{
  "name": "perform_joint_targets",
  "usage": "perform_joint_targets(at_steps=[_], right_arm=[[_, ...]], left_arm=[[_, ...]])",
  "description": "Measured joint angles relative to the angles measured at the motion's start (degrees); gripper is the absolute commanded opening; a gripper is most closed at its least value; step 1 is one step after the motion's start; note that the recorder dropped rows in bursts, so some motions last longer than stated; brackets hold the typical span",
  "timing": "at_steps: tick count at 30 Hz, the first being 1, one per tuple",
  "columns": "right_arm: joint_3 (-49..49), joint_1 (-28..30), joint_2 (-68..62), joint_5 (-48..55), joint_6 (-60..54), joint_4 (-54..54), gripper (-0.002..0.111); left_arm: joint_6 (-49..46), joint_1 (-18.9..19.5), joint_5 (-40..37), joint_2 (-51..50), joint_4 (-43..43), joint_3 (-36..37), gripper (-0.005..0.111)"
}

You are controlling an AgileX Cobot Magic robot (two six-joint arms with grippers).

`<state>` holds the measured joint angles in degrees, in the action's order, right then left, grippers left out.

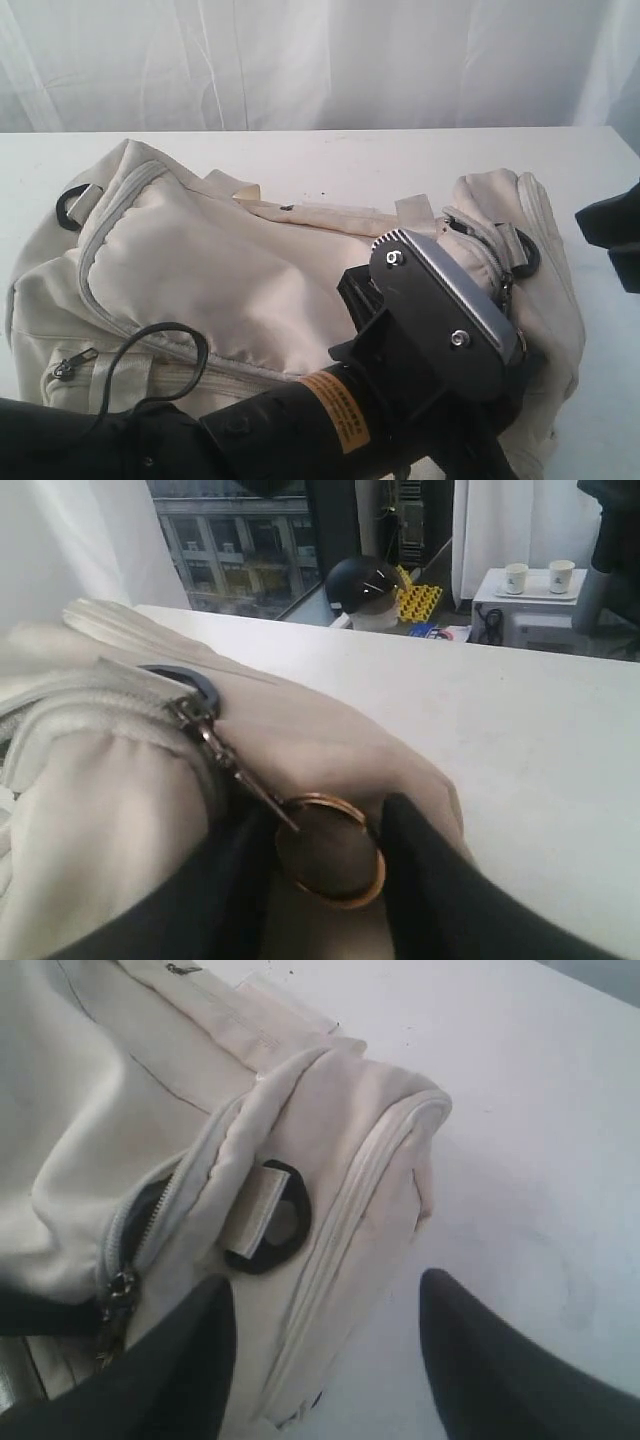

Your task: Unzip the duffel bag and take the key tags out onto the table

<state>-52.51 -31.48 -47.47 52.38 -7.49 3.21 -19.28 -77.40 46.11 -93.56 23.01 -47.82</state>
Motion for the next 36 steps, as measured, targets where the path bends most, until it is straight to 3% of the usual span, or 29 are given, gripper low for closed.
perform_joint_targets(at_steps=[5,12,16,24,31,34,36], right_arm=[[0.0,0.0,0.0,0.0,0.0,0.0,0.052],[0.0,0.0,0.0,1.3,0.0,0.0,0.052],[0.0,0.0,-1.1,1.4,0.2,-0.1,0.063],[0.0,0.0,-7.3,-5.5,3.0,-6.1,0.063],[-0.1,-0.1,-9.4,-6.8,3.0,-7.4,0.063],[-0.9,-0.1,-9.3,-6.8,3.0,-7.4,0.063],[-1.2,-0.1,-9.3,-6.7,3.1,-7.4,0.063]], left_arm=[[0.0,0.0,0.2,0.0,0.1,0.0,0.000],[0.0,0.0,-2.8,0.8,0.1,0.0,0.000],[0.0,-0.1,-7.8,4.8,0.1,0.0,0.000],[-0.1,-0.1,-16.2,9.1,0.0,0.0,0.000],[-1.3,-0.1,-17.2,9.1,-0.1,0.0,0.000],[-2.5,-0.1,-17.3,8.9,0.1,0.0,0.008],[-3.4,-0.1,-17.6,8.2,0.7,0.0,0.020]])
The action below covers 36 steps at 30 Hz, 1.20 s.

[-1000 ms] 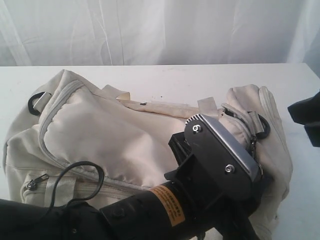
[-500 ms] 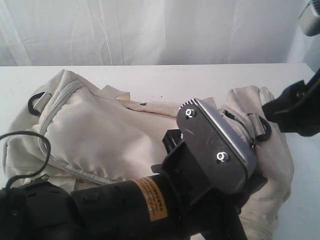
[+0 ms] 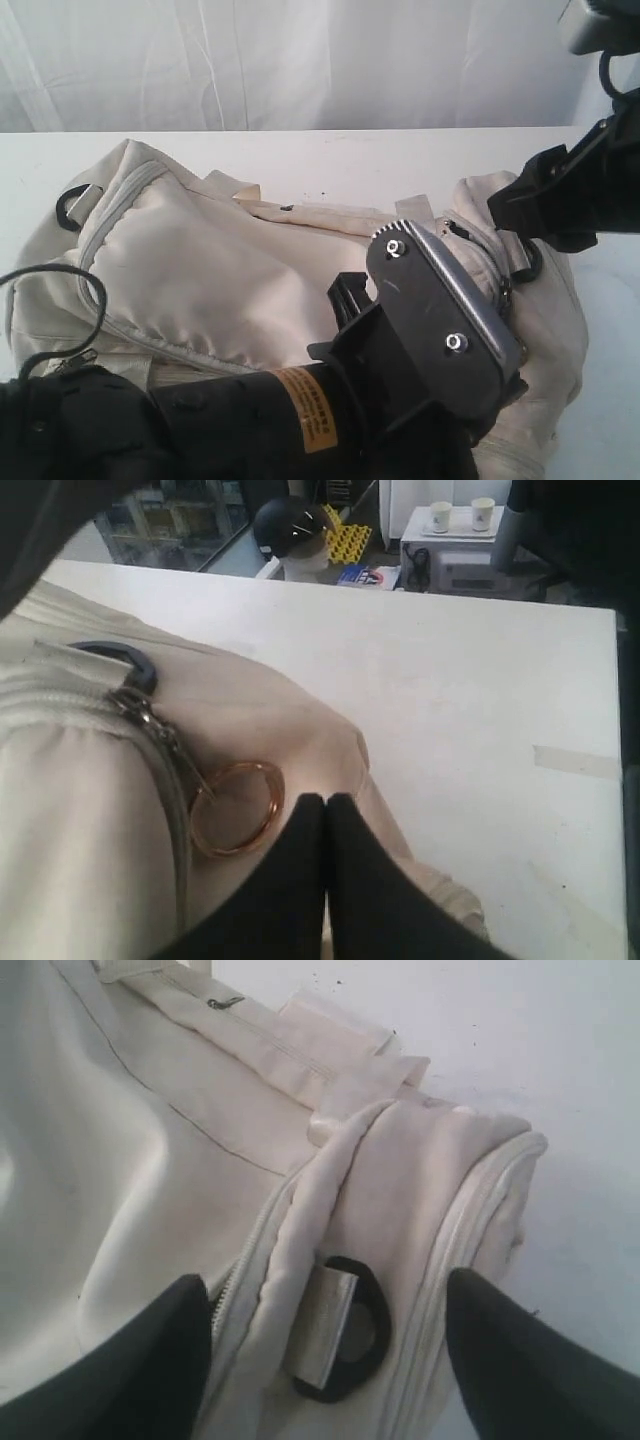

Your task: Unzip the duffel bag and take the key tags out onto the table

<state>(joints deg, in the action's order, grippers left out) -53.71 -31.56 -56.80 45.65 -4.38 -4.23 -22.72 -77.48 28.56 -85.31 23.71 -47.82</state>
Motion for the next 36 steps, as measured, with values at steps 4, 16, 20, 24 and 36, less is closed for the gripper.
perform_joint_targets(at_steps=[4,16,20,24,36], right_arm=[[-0.3,0.0,0.0,0.1,0.1,0.0,0.063],[-0.3,0.0,0.0,0.2,0.1,0.0,0.062],[-0.3,0.0,0.0,0.2,0.1,0.0,0.062],[-0.3,0.0,0.0,0.2,0.1,0.0,0.062],[-0.3,0.0,0.0,0.5,0.1,0.0,0.062]], left_arm=[[-1.3,0.0,-0.8,-2.1,1.3,0.0,0.045],[-2.1,0.0,9.0,-5.8,2.2,0.0,0.059],[-2.4,0.0,11.1,-7.3,2.4,0.0,0.058],[-2.5,0.0,14.4,-8.8,3.1,0.0,0.052],[-2.7,0.0,19.6,-9.2,3.9,0.0,0.047]])
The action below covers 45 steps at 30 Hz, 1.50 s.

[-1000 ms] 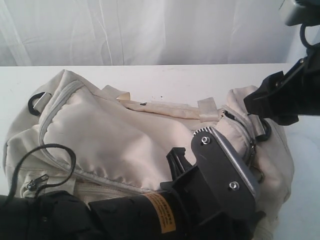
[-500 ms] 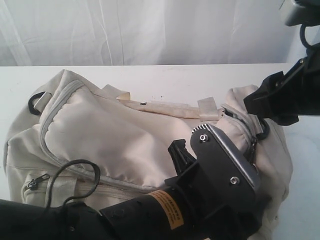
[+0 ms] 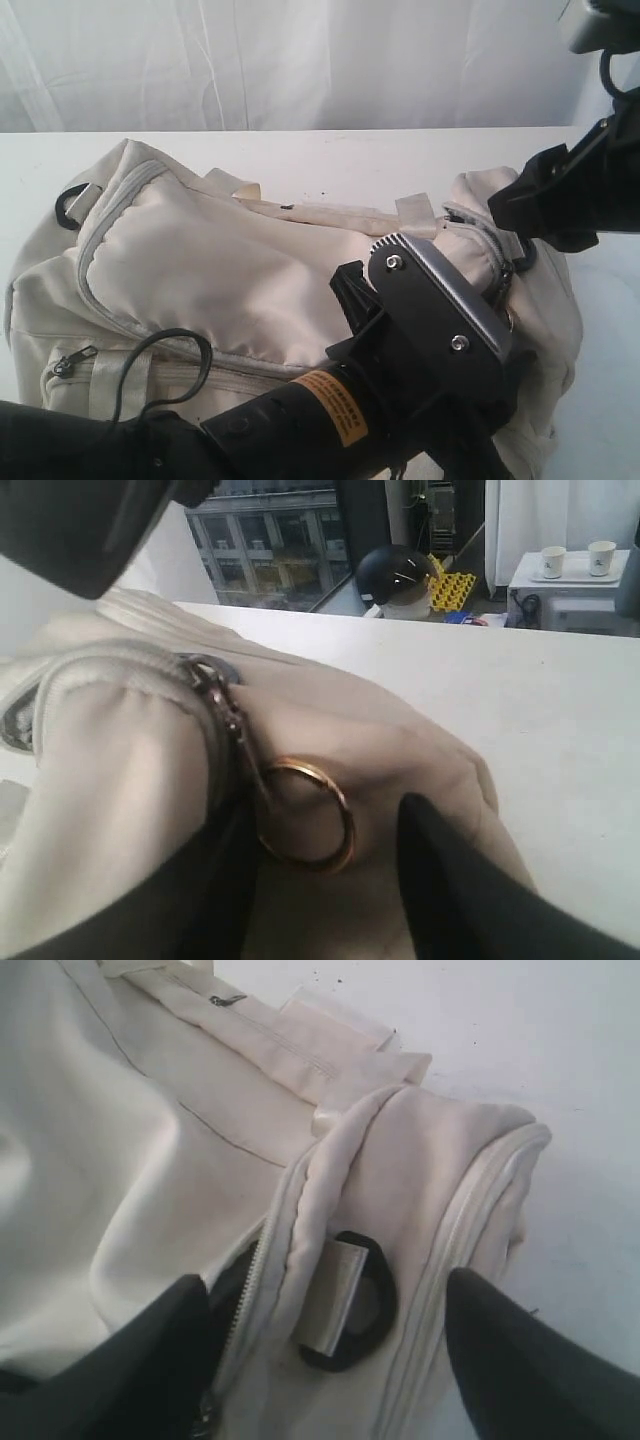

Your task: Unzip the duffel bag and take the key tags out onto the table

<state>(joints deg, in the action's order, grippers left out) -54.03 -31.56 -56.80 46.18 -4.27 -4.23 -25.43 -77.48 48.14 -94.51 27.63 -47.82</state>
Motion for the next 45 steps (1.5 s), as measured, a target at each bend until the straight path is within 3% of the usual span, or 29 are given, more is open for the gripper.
perform_joint_targets(at_steps=[10,15,18,34,39,42,45], right_arm=[[0.0,0.0,0.0,0.1,0.0,0.0,0.062],[0.0,0.0,0.0,0.1,0.0,0.0,0.062],[0.0,0.0,0.0,0.1,-0.1,0.0,0.062],[0.0,0.0,-4.0,1.1,2.7,-4.7,0.062],[0.0,0.0,-6.0,4.7,3.2,-5.8,0.062],[0.0,0.0,-6.5,6.2,3.2,-7.0,0.054],[0.0,0.0,-7.1,6.6,3.2,-7.4,0.036]], left_arm=[[-0.1,0.0,2.4,0.0,0.4,0.0,0.018],[-0.4,0.0,2.7,0.0,0.5,0.0,0.012],[-2.0,0.0,1.6,0.0,1.4,0.0,0.000],[-4.1,0.0,-20.1,11.2,4.3,0.0,0.000],[-4.1,0.0,-22.4,12.6,4.3,0.0,0.000],[-4.1,0.0,-22.7,12.7,4.2,0.0,0.000],[-4.1,0.0,-22.7,12.7,4.1,0.0,0.000]])
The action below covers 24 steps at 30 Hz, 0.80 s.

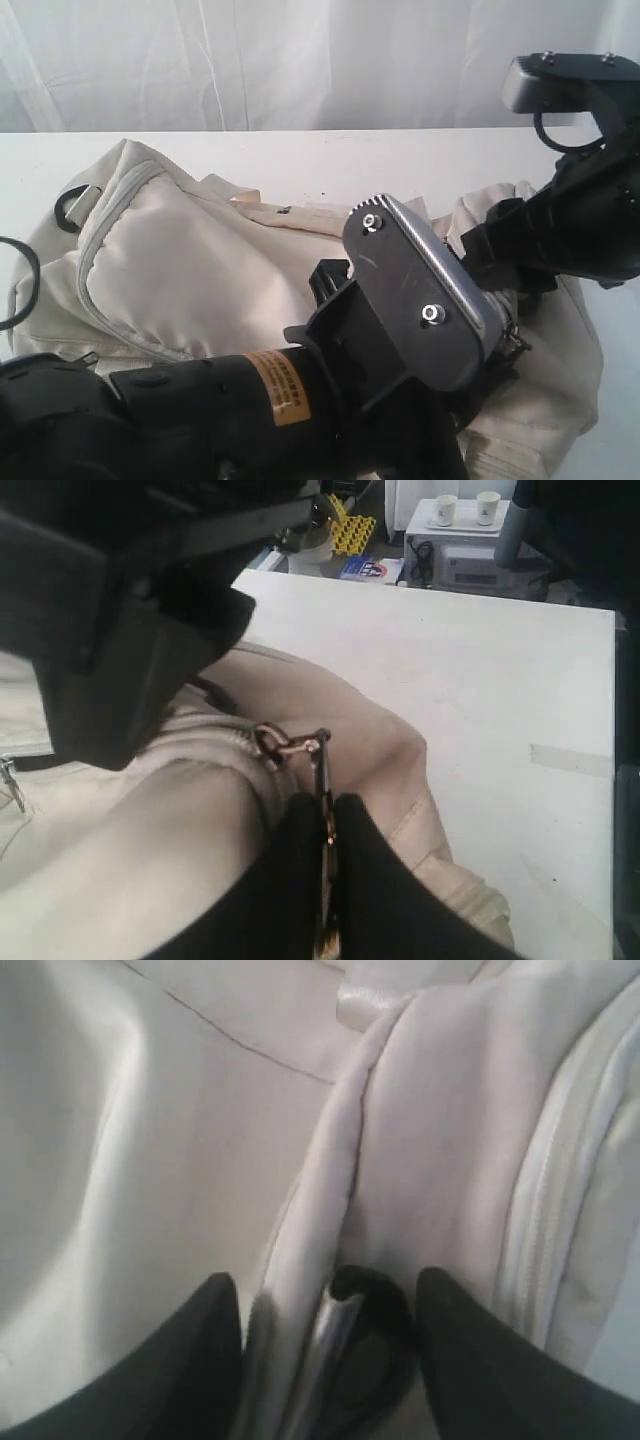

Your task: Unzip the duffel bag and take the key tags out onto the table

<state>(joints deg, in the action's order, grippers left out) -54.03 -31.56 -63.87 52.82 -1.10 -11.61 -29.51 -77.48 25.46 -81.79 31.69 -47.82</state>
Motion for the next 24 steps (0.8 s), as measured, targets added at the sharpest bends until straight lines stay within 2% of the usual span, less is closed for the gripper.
perform_joint_targets(at_steps=[6,16,24], right_arm=[[0.0,0.0,-0.7,0.7,0.2,-0.6,0.000],[0.0,0.0,-0.7,-2.0,3.7,3.3,0.000],[0.0,0.0,-0.7,-2.2,6.4,5.4,0.000]], left_arm=[[0.0,0.0,0.0,0.0,0.0,0.0,0.000],[0.2,0.0,-4.7,1.3,0.7,0.0,0.000],[0.3,0.0,-10.8,3.3,5.3,0.0,0.000]])
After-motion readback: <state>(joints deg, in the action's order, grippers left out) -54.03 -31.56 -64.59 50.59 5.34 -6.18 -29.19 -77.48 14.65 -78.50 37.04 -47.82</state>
